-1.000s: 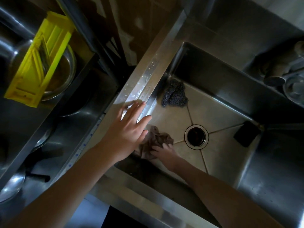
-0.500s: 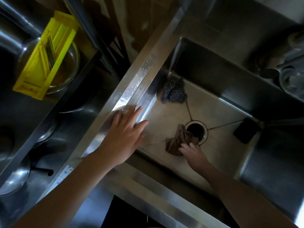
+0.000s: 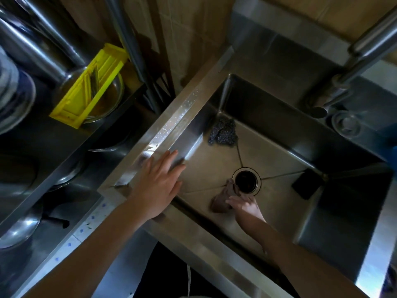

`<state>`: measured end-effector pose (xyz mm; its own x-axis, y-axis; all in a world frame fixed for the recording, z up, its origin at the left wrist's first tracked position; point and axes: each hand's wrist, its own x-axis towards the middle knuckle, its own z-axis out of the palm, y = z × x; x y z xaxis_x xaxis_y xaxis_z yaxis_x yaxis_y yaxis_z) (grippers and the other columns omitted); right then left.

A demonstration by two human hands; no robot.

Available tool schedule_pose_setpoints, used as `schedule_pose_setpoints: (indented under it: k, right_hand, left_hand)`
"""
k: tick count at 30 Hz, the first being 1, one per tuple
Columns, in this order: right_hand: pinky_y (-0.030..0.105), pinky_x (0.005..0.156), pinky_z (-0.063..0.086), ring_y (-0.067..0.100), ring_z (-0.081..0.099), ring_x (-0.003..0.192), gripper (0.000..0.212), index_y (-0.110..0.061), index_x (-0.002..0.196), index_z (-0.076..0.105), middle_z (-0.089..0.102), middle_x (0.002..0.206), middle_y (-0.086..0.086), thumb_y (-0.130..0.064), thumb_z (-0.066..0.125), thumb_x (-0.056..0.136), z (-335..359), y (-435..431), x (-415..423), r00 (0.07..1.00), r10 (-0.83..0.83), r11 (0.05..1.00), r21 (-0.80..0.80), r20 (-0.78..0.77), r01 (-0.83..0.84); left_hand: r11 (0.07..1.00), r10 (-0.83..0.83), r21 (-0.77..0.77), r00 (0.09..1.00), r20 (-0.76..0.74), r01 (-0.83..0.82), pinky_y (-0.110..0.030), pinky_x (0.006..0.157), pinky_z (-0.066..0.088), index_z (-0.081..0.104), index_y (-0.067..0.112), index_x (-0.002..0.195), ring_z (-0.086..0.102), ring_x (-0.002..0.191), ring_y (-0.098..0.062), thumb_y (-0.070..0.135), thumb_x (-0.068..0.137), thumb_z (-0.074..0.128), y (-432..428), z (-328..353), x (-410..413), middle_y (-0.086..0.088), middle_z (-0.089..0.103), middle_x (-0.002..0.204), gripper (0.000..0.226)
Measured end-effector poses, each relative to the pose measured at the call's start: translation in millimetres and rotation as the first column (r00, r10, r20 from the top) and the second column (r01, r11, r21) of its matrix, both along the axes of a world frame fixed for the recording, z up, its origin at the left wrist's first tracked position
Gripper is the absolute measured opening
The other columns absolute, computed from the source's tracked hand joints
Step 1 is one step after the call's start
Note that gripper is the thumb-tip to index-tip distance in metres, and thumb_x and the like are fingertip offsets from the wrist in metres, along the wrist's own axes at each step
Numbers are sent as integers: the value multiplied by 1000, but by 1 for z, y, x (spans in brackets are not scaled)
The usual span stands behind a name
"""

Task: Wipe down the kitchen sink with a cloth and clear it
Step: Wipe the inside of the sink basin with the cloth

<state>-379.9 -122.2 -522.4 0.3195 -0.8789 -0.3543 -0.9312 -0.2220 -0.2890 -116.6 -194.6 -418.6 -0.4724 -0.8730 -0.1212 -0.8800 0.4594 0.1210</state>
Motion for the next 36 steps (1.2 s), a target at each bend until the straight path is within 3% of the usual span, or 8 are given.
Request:
schedule_pose_setpoints:
  k: [10, 12, 14, 16, 21, 26, 30, 36]
  right_hand:
    - [26, 61, 56, 12, 71, 65, 51, -23, 67, 76, 73, 71, -8, 0, 85, 22, 52, 16, -1, 991, -81, 973, -209, 105, 102]
    - [32, 73, 55, 17, 72, 77, 46, -18, 81, 77, 75, 86, -3, 4, 81, 42, 55, 19, -1, 985, -120, 980, -145, 123, 137]
    - [31, 94, 42, 16, 63, 106, 41, -20, 111, 70, 68, 117, -5, -3, 65, 74, 64, 19, 0, 986, -150, 985, -77, 71, 155]
    - [29, 99, 30, 15, 53, 119, 39, -24, 124, 61, 58, 131, -9, -13, 53, 87, 69, 19, -1, 984, -172, 984, -31, 45, 174]
    - [33, 93, 34, 21, 58, 111, 41, -24, 120, 65, 62, 127, -6, -6, 54, 84, 90, 16, -1, 965, -233, 964, -102, 117, 246]
    - [36, 85, 42, 25, 66, 99, 38, -18, 102, 74, 72, 109, -1, 3, 62, 73, 107, 11, 0, 936, -271, 930, -190, 225, 315]
    - [29, 83, 32, 19, 61, 107, 42, -26, 110, 69, 67, 118, -8, -2, 54, 79, 117, 5, -3, 933, -293, 919, -208, 209, 335]
    - [30, 89, 33, 19, 58, 108, 43, -28, 113, 67, 65, 120, -9, -4, 52, 82, 124, 3, -10, 917, -335, 907, -188, 216, 376]
  left_hand:
    - [999, 41, 25, 999, -23, -40, -52, 113, 20, 47, 22, 132, 30, 137, -26, 33, 92, 48, 23, 22, -1, -8, 29, 149, 42]
    - [998, 54, 29, 998, -27, -53, -50, 114, 17, 45, 23, 133, 26, 139, -25, 34, 94, 45, 24, 22, 0, -7, 25, 150, 41]
    - [998, 61, 26, 998, -23, -60, -49, 114, 16, 45, 22, 133, 25, 139, -24, 34, 95, 43, 26, 28, 0, -6, 24, 151, 40]
    - [998, 59, 16, 998, -25, -59, -49, 113, 17, 47, 21, 132, 27, 139, -24, 33, 95, 45, 26, 33, 0, -7, 26, 150, 39]
    - [998, 51, -23, 998, -27, -52, -49, 109, 24, 51, 17, 128, 37, 134, -26, 32, 93, 51, 24, 48, 0, -11, 35, 146, 39]
    - [999, 52, -18, 999, -5, -52, -50, 112, 18, 44, 20, 133, 30, 137, -27, 32, 95, 45, 16, 61, -5, -8, 27, 150, 41]
    - [996, 63, -60, 998, -14, -64, -50, 110, 23, 44, 23, 134, 35, 134, -27, 35, 95, 44, 12, 76, -11, -6, 30, 150, 41]
    - [996, 64, -55, 997, -31, -65, -47, 111, 21, 40, 24, 136, 32, 137, -22, 36, 96, 41, 13, 90, -17, -3, 26, 151, 42]
